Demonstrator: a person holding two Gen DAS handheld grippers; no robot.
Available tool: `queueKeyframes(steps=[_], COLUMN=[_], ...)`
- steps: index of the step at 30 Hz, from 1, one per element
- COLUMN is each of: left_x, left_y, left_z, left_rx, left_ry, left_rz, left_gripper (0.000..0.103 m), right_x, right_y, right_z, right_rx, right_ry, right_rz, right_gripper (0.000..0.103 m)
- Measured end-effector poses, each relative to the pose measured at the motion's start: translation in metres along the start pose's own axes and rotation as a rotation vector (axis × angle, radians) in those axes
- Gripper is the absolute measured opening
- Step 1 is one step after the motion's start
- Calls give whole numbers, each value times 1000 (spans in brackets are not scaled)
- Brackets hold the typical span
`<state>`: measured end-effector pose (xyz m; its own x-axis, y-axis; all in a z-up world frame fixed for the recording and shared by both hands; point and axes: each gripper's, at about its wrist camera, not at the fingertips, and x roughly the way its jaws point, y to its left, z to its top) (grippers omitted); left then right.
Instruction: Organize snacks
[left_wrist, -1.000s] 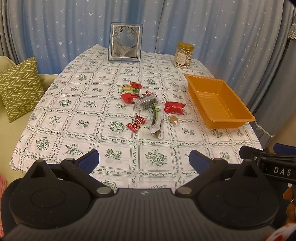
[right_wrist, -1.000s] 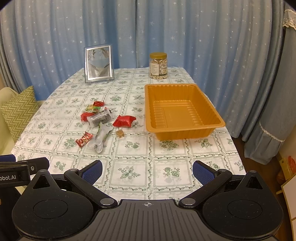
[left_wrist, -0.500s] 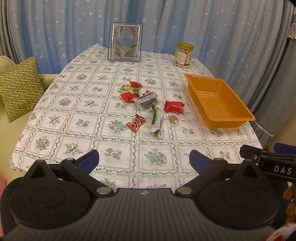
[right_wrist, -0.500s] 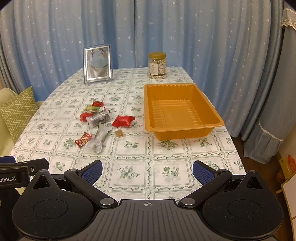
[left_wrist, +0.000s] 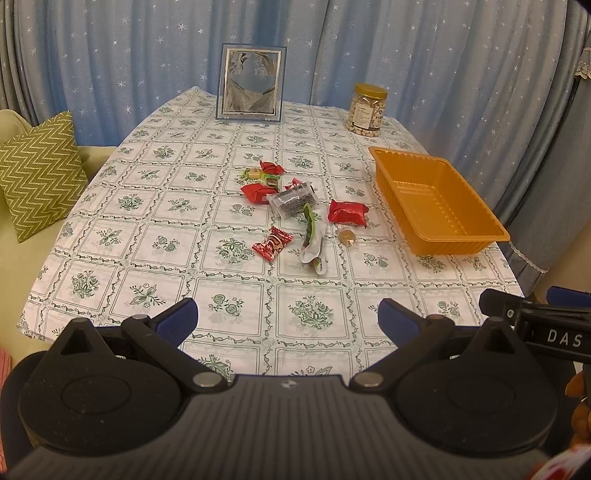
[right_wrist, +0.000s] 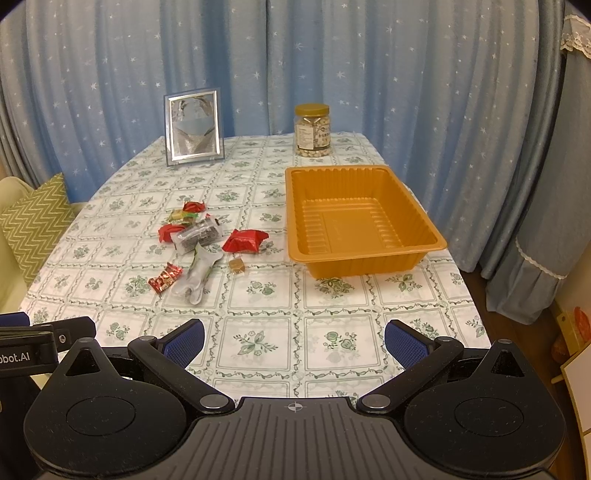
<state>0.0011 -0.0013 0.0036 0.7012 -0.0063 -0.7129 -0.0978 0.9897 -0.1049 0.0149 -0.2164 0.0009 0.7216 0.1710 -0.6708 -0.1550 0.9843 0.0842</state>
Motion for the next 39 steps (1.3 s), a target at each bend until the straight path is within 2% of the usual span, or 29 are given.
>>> queueKeyframes(steps=[27,35,39], left_x=[4,28,52], left_y=[2,15,23], left_z=[-5,-1,6], left_rx=[-8,16,52], left_ry=[9,20,28], left_rz=[-8,8,24], left_gripper=[103,102,96], right_x=[2,25,44], right_y=[-2,-11,-6], right_z=[-2,-3,0], right_rx=[7,20,4], right_ry=[-3,-31,-37], right_rz=[-1,17,33], right_gripper=[103,103,102])
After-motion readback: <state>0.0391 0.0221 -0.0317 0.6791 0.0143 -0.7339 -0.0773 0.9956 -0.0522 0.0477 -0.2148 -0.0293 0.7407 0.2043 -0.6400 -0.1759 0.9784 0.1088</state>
